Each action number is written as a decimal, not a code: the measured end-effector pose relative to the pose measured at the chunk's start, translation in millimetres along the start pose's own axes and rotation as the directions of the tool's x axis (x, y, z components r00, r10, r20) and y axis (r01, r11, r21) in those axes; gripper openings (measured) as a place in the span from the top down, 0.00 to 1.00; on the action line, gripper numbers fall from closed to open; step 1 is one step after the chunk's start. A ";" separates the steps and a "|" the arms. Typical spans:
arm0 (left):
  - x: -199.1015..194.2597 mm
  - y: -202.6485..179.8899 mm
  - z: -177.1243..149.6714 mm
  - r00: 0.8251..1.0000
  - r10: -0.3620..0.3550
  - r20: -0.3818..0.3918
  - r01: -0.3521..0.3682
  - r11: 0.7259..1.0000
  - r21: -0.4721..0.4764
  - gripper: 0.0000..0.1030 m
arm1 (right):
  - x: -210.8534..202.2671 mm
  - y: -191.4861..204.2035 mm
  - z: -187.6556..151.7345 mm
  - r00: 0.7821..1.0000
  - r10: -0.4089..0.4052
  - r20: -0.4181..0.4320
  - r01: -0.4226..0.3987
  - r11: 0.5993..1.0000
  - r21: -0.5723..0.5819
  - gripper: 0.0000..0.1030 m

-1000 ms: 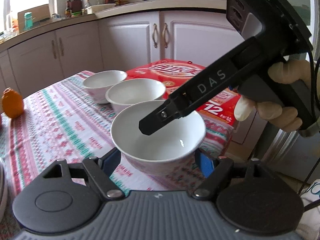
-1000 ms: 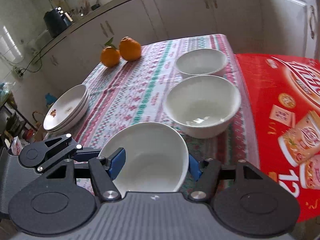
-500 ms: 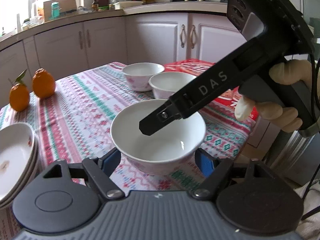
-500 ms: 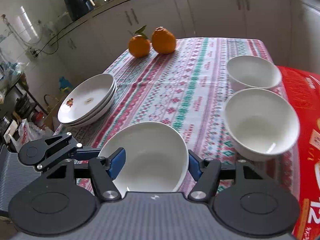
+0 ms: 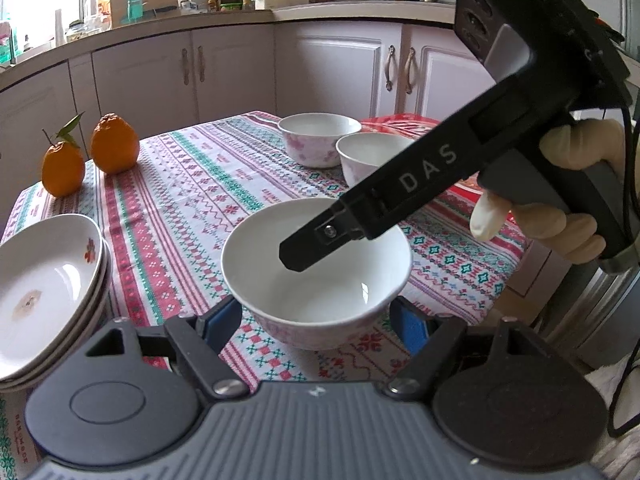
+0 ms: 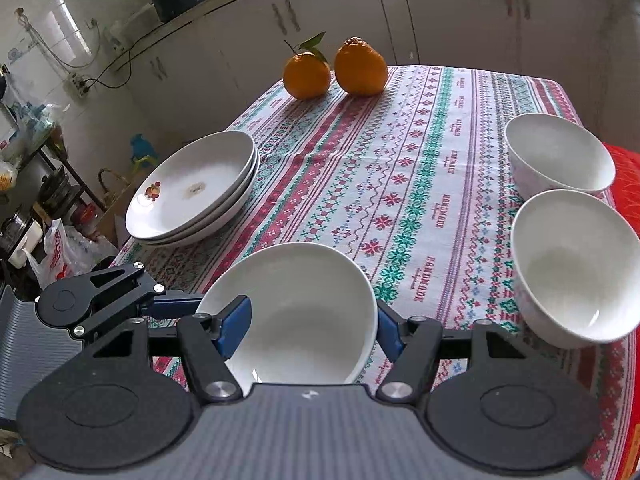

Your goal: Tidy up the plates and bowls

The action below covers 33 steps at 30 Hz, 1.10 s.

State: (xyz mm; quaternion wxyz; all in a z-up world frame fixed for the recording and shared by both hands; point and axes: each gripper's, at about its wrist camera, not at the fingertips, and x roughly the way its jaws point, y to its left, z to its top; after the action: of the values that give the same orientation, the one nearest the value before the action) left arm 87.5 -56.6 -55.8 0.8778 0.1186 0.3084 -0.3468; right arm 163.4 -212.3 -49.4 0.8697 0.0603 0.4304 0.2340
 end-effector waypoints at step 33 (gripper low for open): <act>-6.7 -0.8 3.4 1.000 0.007 -0.022 -0.006 0.999 0.040 0.03 | -10.8 -5.7 -1.5 0.997 0.013 0.080 -0.013 1.000 -0.002 0.07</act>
State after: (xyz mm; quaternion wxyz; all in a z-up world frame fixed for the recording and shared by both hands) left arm 84.7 -55.1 -48.9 0.8729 0.1408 0.3109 -0.3487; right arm 158.7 -222.4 -44.3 0.8847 0.0718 0.3947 0.2373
